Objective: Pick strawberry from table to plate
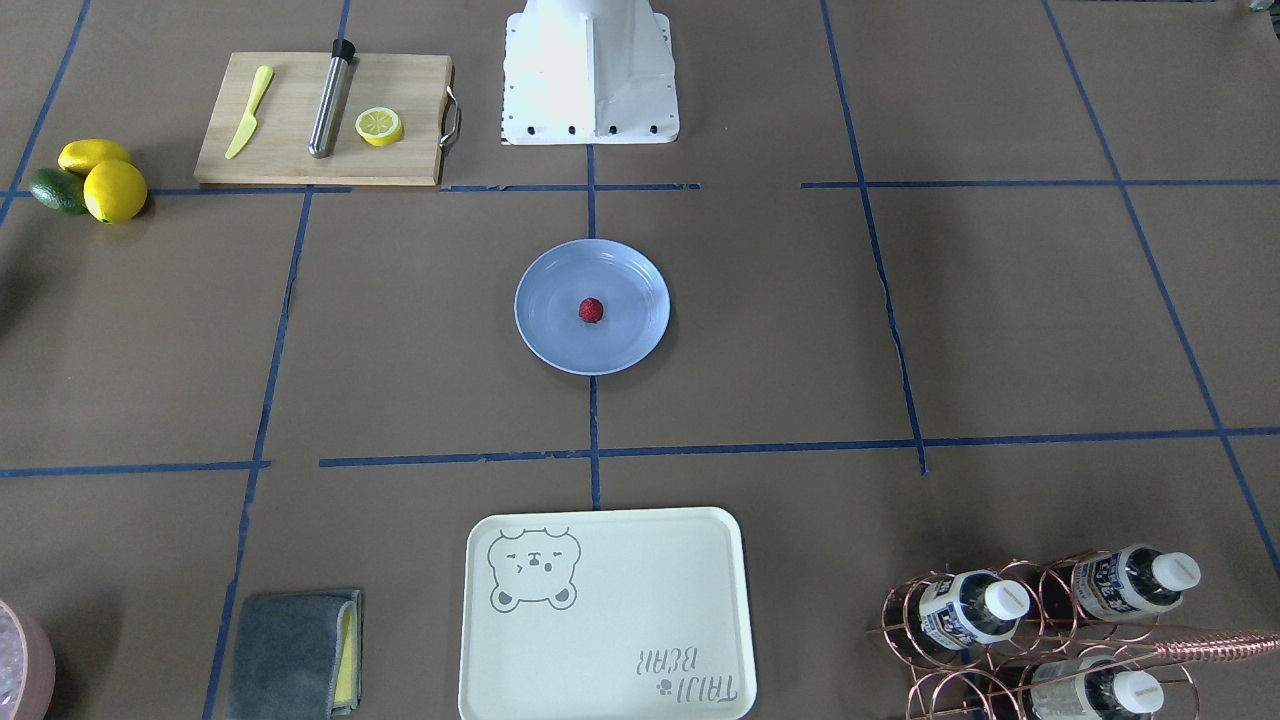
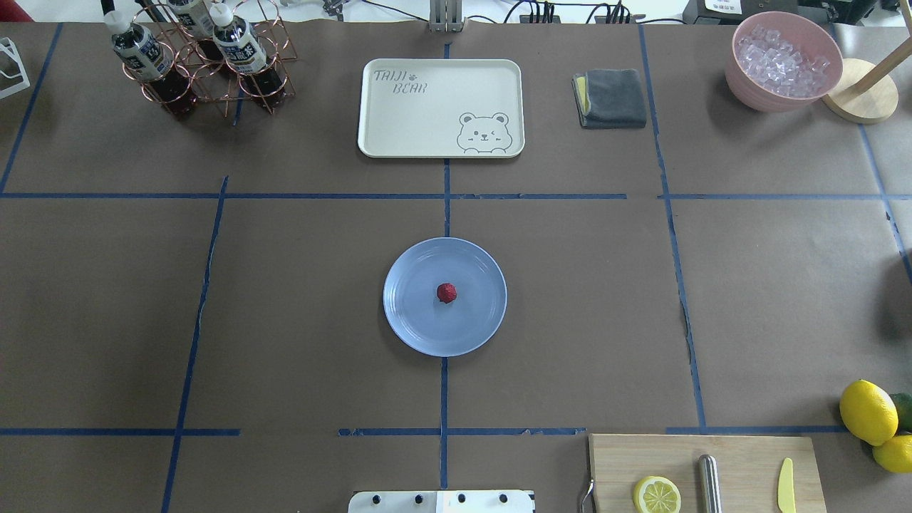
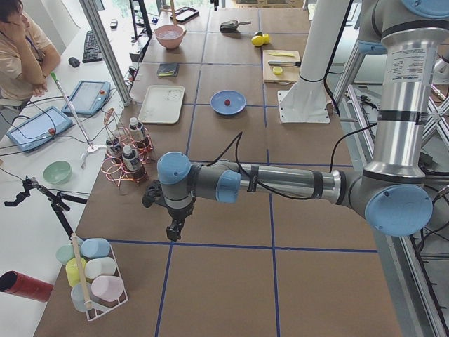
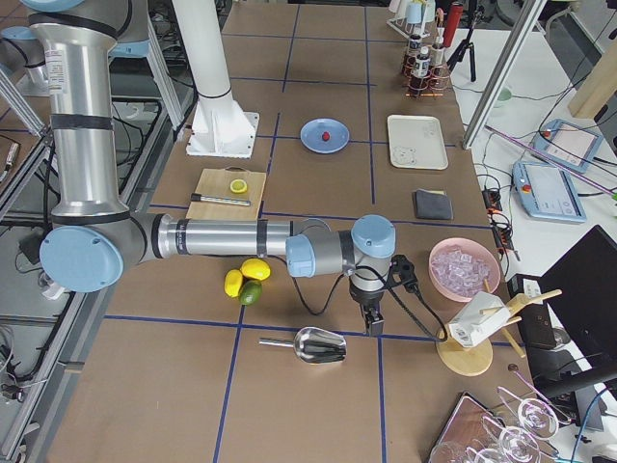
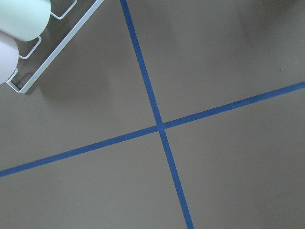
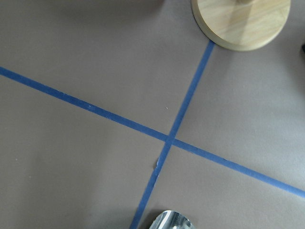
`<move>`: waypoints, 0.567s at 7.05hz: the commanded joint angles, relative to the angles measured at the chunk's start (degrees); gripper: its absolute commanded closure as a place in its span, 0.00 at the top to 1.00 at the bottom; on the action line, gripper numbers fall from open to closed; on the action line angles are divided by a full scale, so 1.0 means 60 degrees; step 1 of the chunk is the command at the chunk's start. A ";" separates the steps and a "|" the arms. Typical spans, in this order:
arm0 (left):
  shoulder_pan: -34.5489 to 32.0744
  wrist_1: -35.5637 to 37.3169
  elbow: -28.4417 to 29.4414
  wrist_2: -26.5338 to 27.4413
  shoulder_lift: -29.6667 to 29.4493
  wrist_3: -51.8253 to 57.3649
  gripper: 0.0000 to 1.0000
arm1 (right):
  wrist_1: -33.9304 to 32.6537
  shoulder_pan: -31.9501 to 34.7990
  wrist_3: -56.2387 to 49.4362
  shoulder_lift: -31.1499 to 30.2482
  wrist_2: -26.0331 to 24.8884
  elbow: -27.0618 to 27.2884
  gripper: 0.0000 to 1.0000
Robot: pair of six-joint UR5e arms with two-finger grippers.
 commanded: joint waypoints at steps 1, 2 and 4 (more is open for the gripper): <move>-0.0035 0.0008 -0.0168 -0.0809 0.0353 -0.0052 1.00 | 0.0182 0.0198 0.0247 -0.0504 0.0055 -0.0085 1.00; -0.0021 -0.0006 -0.0168 -0.0844 0.0353 -0.0038 1.00 | 0.0197 0.0213 0.0276 -0.0592 0.0040 -0.0217 1.00; -0.0035 -0.0050 -0.0168 -0.0829 0.0353 0.0006 1.00 | 0.0227 0.0286 0.0248 -0.0592 0.0171 -0.0087 1.00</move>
